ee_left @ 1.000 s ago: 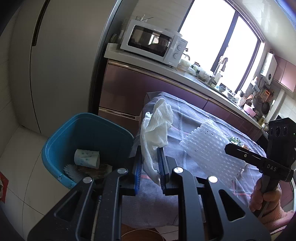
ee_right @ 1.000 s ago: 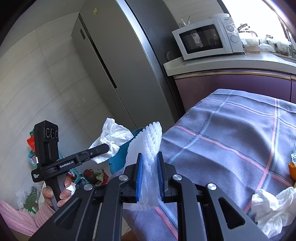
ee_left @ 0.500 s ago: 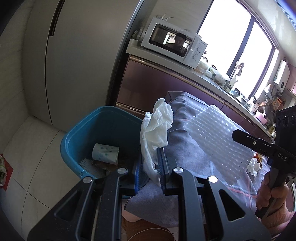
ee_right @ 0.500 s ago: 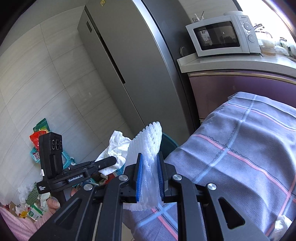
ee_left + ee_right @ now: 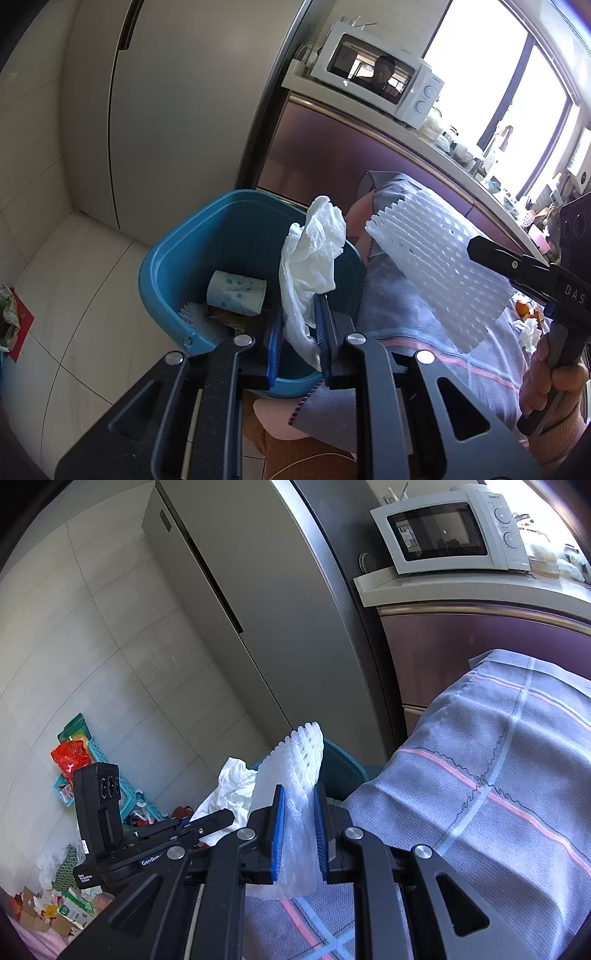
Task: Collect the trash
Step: 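Carry the tissue and foam net with both tools over the blue bin, then open both tools to drop the tissue and foam net into the bin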
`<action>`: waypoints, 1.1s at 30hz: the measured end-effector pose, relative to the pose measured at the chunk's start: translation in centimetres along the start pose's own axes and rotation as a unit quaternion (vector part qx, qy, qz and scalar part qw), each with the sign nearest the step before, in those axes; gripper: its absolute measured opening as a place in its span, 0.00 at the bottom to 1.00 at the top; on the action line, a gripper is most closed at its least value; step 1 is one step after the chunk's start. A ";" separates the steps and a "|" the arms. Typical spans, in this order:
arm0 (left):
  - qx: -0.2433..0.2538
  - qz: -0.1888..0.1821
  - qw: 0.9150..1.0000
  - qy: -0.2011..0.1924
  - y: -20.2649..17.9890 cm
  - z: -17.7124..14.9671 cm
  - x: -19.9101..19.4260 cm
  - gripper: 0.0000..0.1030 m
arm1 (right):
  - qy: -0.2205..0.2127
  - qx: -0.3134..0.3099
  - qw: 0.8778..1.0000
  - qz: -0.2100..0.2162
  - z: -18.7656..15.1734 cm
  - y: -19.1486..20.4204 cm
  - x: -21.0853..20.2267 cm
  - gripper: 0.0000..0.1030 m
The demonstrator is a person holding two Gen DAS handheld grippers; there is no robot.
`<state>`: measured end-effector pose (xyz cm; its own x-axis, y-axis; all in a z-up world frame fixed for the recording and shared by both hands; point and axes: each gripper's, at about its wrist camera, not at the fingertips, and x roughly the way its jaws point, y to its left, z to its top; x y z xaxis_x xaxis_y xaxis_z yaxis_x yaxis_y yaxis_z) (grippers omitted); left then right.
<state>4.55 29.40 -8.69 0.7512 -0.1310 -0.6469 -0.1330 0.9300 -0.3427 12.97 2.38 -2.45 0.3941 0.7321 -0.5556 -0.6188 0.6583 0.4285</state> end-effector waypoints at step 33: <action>-0.037 0.041 0.998 0.042 2.9 -0.5 7.0 0.30 | 0.058 0.052 0.997 -0.024 1.0 -0.6 7.3 0.26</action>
<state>9.11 31.03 -14.51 0.6799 -0.0871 -0.7281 -0.2416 0.9109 -0.3346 16.91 7.50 -6.10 0.3360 0.6780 -0.6538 -0.5247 0.7112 0.4679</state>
